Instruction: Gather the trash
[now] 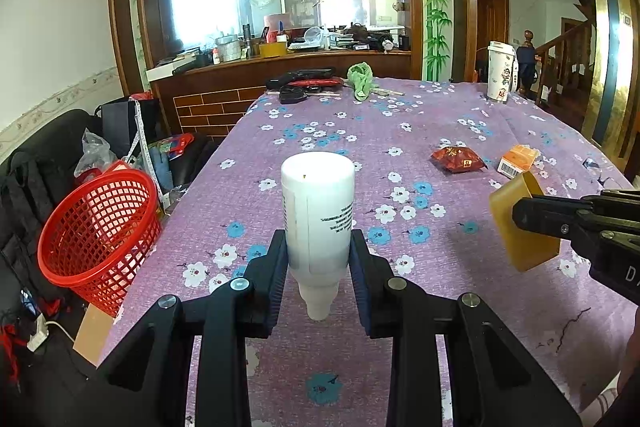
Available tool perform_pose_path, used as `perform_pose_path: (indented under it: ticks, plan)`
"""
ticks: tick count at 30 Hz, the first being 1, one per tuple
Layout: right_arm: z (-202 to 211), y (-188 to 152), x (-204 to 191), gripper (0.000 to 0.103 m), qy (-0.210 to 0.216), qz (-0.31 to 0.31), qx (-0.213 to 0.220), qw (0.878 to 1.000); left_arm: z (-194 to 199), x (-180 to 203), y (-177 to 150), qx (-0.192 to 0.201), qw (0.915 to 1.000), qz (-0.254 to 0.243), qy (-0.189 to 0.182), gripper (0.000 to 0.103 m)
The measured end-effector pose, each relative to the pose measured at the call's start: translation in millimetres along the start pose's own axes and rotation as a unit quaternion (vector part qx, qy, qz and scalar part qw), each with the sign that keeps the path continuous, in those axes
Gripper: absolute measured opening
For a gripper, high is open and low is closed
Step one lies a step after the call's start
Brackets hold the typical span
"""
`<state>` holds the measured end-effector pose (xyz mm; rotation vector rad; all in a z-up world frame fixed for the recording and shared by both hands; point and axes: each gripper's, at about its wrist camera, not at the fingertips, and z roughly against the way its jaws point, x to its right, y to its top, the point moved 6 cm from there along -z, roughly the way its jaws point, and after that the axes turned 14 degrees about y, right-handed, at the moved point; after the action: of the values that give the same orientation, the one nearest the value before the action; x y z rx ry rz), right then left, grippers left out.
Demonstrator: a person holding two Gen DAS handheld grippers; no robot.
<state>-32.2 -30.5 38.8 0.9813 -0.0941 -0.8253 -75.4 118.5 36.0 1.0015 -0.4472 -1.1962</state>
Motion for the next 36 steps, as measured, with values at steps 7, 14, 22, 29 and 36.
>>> perform_pose_path:
  ticks: [7,14,22,29,36]
  plan:
    - [-2,1,-2,0.004,0.001,0.002,-0.002,1.0,0,-1,-1,0.0,1.0,0.0,0.0,0.029]
    - [-7,2,-6,0.004,0.004,0.002,-0.008,1.0,1,-6,-2,-0.002,1.0,0.005,0.002,0.029]
    - [-18,4,-12,0.004,0.008,0.006,-0.017,1.0,-4,-18,-3,-0.006,0.9999,0.013,0.006,0.029]
    - [-28,7,-21,0.004,0.012,0.013,-0.025,1.0,-7,-30,-5,-0.009,0.9996,0.024,0.013,0.029]
    - [-38,9,-29,0.004,0.014,0.02,-0.033,0.999,-12,-45,-6,-0.013,0.999,0.037,0.019,0.029]
